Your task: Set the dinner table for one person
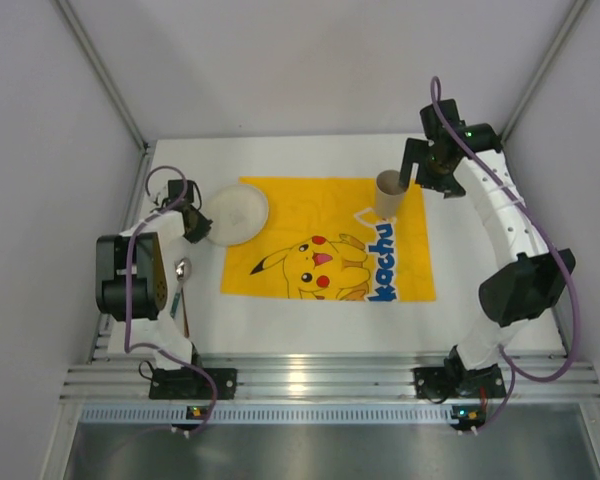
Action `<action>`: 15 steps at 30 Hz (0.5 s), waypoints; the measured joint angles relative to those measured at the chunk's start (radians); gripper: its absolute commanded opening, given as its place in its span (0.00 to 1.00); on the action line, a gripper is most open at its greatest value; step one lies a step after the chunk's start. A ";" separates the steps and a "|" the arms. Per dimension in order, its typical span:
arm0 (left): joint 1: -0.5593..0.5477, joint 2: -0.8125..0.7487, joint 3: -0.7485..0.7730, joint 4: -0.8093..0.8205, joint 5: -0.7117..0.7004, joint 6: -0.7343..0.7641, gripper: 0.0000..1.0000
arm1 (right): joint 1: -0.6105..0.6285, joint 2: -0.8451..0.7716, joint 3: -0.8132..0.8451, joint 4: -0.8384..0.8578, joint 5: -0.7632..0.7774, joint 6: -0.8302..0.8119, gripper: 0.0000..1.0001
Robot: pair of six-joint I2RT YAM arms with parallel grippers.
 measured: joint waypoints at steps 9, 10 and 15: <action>-0.003 0.019 0.029 0.040 0.027 0.052 0.00 | 0.000 0.005 0.040 -0.018 0.023 -0.008 0.93; -0.002 0.018 0.033 0.037 0.033 0.062 0.00 | 0.000 0.004 0.038 -0.016 0.023 -0.008 0.93; 0.003 -0.010 0.053 0.029 0.143 0.113 0.00 | 0.000 0.004 0.000 -0.008 0.026 -0.008 0.93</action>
